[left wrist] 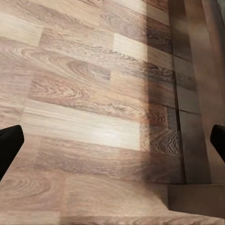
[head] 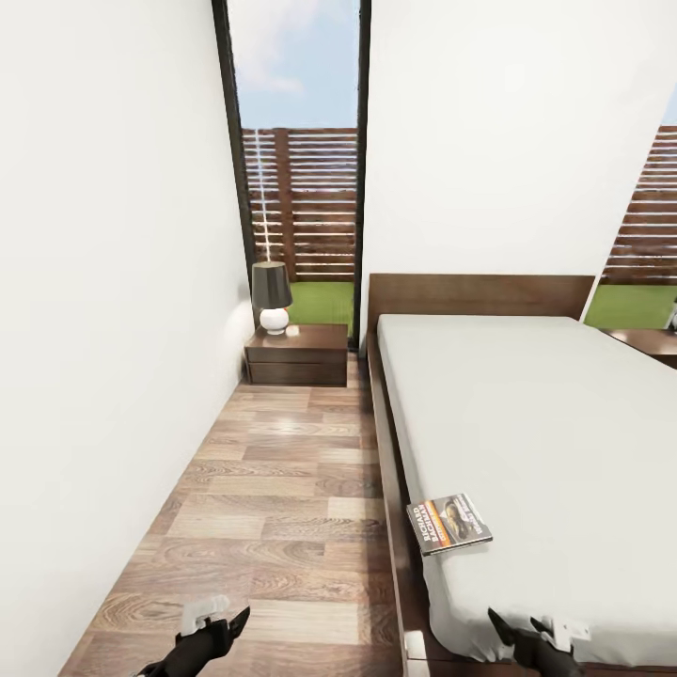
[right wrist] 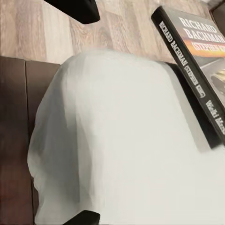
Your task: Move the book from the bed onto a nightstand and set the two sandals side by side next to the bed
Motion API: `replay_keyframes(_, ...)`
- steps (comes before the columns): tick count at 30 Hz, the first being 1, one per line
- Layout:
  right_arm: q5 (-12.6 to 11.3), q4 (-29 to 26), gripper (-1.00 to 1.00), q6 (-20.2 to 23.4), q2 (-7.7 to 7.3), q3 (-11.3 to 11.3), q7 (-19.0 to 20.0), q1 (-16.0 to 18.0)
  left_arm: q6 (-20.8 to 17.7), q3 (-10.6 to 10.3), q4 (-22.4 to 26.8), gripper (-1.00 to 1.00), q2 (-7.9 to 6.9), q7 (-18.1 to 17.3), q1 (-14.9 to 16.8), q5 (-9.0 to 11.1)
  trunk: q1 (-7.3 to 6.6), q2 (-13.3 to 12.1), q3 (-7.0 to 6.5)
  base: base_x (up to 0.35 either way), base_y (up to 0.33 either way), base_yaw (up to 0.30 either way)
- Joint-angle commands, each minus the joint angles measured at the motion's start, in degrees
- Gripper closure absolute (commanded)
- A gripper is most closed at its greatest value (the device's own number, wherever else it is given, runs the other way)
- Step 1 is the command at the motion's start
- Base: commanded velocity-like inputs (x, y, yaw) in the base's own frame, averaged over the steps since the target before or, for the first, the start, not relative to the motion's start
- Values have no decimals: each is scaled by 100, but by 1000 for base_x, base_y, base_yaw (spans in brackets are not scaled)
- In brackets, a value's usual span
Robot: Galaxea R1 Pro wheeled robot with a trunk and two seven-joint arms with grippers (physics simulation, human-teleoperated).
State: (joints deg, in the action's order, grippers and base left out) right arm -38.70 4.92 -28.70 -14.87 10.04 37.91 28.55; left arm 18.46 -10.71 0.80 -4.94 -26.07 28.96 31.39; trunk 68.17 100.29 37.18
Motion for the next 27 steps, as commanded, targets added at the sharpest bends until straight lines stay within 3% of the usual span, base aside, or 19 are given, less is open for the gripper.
replay_keyframes(1,-27,24,-100,9,26,41,73,-23,51,-45,-7,-100,32,11,5,52,-1,3,6,0,0,0)
replay_keyframes(10,-66,-7,-100,73,-48,42,193,187,127,-35,123,-100,309,-59,5,86,-1,3,6,0,0,0)
replay_keyframes(27,-67,-9,-100,44,-51,42,206,203,123,-36,131,-100,318,-65,5,87,-1,3,6,0,0,0)
